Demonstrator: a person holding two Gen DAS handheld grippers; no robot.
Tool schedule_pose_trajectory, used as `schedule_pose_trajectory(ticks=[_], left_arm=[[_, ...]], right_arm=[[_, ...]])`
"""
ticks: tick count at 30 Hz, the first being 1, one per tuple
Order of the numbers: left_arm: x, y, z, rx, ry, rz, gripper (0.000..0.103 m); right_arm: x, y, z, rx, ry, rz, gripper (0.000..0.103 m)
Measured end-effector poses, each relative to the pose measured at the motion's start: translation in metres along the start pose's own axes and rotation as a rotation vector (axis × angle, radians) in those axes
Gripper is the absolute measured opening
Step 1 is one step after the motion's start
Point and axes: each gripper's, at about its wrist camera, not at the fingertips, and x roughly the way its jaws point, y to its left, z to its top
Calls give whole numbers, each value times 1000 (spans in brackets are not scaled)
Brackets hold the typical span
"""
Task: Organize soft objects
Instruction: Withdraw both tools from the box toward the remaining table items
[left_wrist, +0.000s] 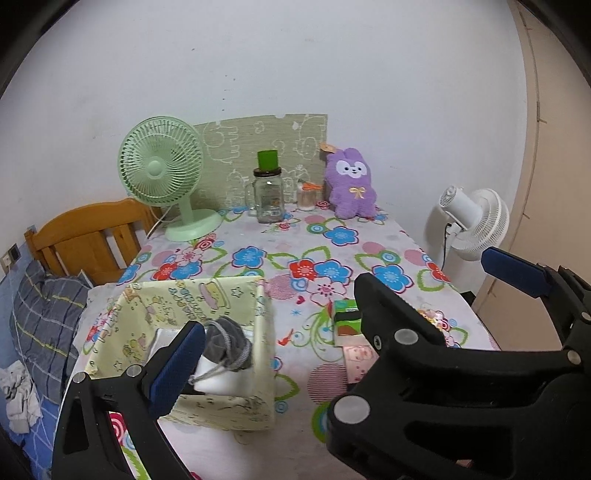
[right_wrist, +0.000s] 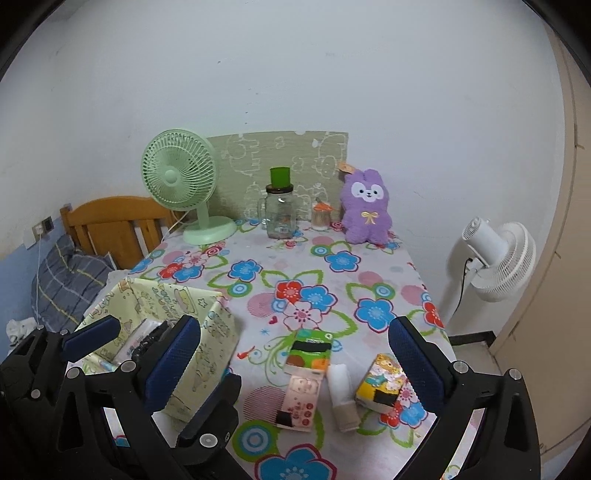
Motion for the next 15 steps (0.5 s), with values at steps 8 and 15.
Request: schedule_pose_trajectory(ticks=[8,15], left_arm=[[6,-17,-8,7,17,-28,103],[15,-33,-15,26,39,-60,103]], right_arm=[[0,-18,-12,11,14,-21,103],[1,-32,-22,7,22,-34,103]])
